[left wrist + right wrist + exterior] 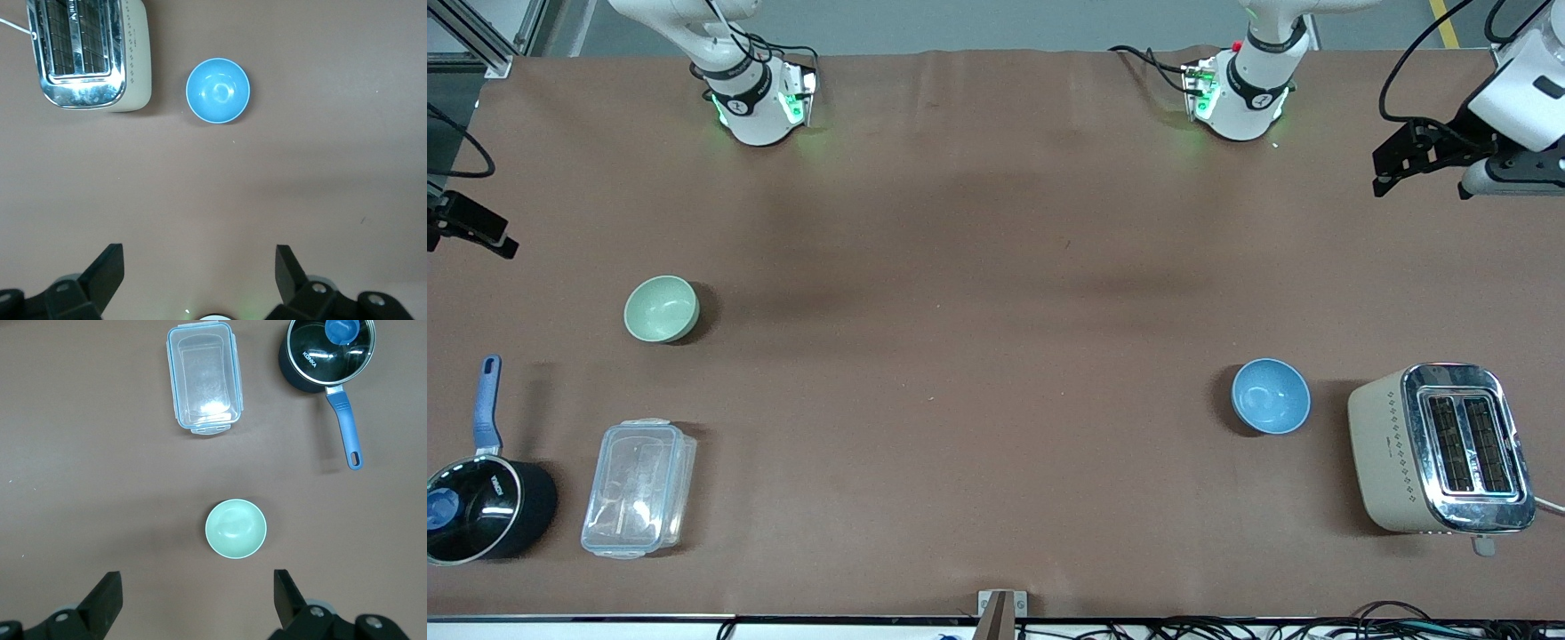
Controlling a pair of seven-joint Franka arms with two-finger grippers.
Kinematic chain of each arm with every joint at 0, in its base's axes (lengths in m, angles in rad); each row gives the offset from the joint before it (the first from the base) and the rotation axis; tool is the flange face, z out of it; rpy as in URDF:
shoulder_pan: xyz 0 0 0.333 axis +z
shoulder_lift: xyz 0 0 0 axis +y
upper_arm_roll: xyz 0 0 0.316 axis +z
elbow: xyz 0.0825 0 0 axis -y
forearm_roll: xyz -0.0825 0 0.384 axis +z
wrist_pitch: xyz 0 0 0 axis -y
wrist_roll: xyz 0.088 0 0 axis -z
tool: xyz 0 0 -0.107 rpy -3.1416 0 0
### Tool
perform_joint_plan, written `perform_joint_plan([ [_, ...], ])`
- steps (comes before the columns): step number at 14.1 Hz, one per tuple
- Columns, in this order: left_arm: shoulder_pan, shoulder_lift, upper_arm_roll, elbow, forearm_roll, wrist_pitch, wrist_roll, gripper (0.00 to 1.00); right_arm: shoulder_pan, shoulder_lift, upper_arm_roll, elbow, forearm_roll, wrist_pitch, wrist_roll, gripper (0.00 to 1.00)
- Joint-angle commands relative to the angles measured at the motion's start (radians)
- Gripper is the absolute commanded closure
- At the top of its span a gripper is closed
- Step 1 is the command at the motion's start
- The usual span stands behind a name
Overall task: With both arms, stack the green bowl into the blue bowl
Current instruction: 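Reach the left gripper to the blue bowl while the right gripper reaches the green bowl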
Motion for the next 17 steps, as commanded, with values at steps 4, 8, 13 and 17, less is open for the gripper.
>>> perform_joint_plan([
  [4,0.02,0.08,-0.003,0.053,-0.013,0.001,0.021,0.0,0.002,-0.03,-0.006,-0.019,-0.015,-0.002,0.028,0.0],
  [8,0.031,0.216,0.0,-0.009,0.001,0.219,0.012,0.0,0.002,-0.029,-0.01,-0.019,-0.014,-0.002,0.028,0.0],
  [13,0.068,0.351,0.0,-0.255,0.11,0.724,-0.005,0.0,-0.001,0.028,-0.035,-0.03,-0.003,0.038,0.011,0.02],
  [17,0.099,0.497,0.0,-0.284,0.114,0.902,-0.005,0.0,-0.003,0.085,-0.101,-0.077,0.006,0.09,-0.009,0.03],
])
